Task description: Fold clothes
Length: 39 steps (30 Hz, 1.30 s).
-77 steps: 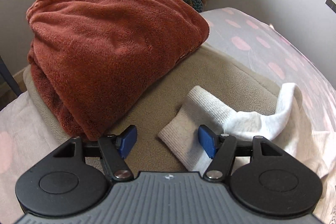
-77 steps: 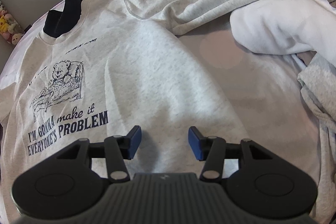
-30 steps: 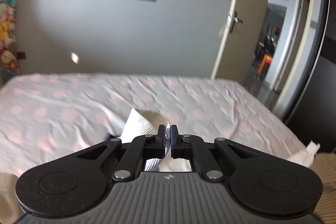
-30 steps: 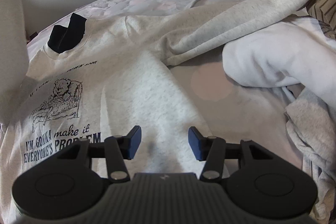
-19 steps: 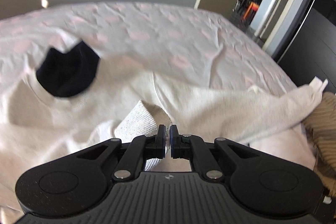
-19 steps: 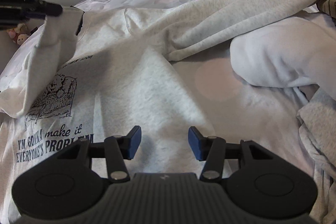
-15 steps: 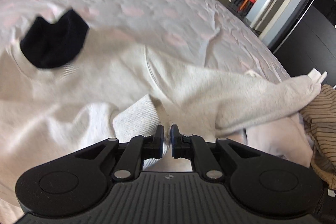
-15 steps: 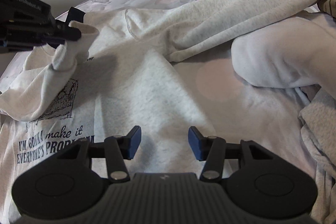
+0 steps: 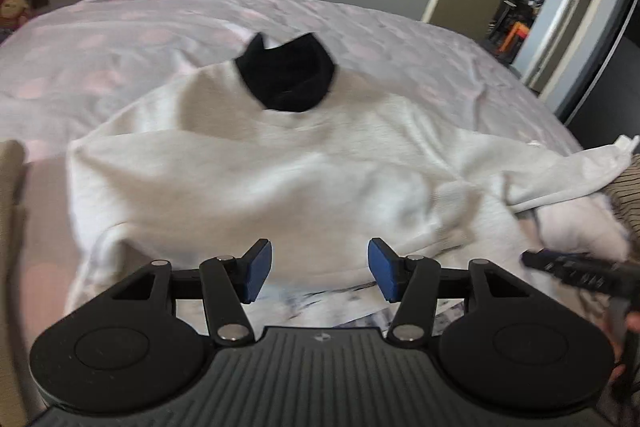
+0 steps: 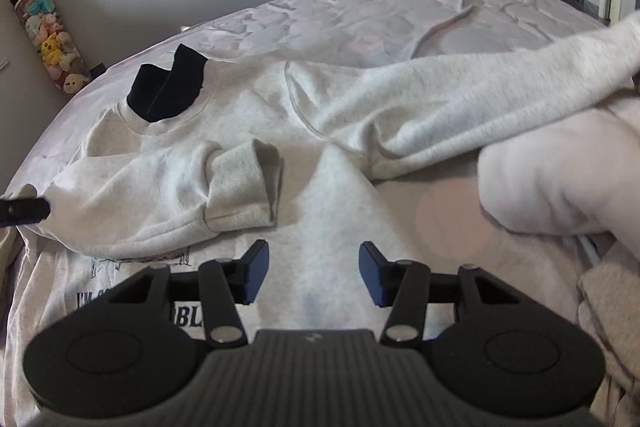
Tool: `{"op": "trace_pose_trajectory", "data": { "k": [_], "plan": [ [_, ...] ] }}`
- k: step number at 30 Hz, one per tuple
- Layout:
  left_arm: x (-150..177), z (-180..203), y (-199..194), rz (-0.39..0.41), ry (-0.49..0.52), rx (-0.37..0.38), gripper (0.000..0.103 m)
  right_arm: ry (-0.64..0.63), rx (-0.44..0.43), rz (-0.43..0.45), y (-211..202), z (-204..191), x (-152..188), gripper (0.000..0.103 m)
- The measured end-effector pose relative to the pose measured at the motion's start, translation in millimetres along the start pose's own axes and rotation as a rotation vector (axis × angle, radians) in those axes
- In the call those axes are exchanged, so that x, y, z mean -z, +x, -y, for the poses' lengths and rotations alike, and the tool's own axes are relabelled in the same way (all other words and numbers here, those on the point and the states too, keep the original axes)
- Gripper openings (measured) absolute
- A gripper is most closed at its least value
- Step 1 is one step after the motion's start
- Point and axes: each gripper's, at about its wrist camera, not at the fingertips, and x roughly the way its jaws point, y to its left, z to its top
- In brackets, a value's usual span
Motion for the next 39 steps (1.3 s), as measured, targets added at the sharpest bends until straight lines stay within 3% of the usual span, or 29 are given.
{"op": "trace_pose_trajectory", "data": {
  "k": [8, 11, 16, 21, 24, 25, 26, 28, 30, 34, 37, 39],
  "plan": [
    [32.3, -68.8, -16.2, 0.064, -0.029, -0.234, 0.052, -0.059, -0.028, -0.014, 24.6, -41.6, -22.9, 0.053],
    [33.2, -74.6, -1.1, 0.071, 0.012, -0.286, 0.056, -0.074, -0.021, -0.014, 35.6, -47.6, -29.9, 0.054],
    [36.6, -83.5, 32.6, 0.049, 0.019, -0.299, 0.056, -0.049, -0.042, -0.053, 61.5, -45.3, -49.4, 0.057],
    [43.7, -91.3, 41.7, 0.062, 0.019, -0.283, 0.054, 0.021, -0.086, -0.100, 98.2, -40.1, -64.6, 0.059],
    [43.9, -95.5, 39.4, 0.068, 0.022, -0.279, 0.040, 0.092, -0.087, -0.132, 119.6, -33.5, -64.5, 0.058],
    [43.6, -96.7, 38.3, 0.070, 0.024, -0.283, 0.030, 0.106, -0.091, -0.138, 122.8, -33.2, -62.7, 0.058],
    [43.2, -97.9, 37.5, 0.070, 0.026, -0.288, 0.028, 0.119, -0.095, -0.143, 125.9, -32.8, -61.0, 0.057],
    [42.5, -100.0, 36.5, 0.066, 0.027, -0.300, 0.018, 0.090, -0.109, -0.135, 124.3, -39.9, -59.1, 0.029],
    [41.9, -101.0, 35.6, 0.069, 0.037, -0.327, 0.015, 0.030, -0.110, -0.112, 117.8, -51.6, -59.2, 0.009],
    [40.0, -102.0, 28.6, 0.096, 0.044, -0.365, 0.014, -0.159, -0.033, 0.018, 86.7, -83.0, -75.3, 0.005],
    [40.1, -102.6, 29.4, 0.077, 0.047, -0.387, 0.013, -0.205, 0.018, 0.168, 59.1, -89.2, -103.7, 0.005],
    [41.4, -104.6, 33.4, 0.050, 0.038, -0.391, 0.013, -0.215, 0.086, 0.190, 60.1, -83.4, -117.8, 0.005]
  ]
}}
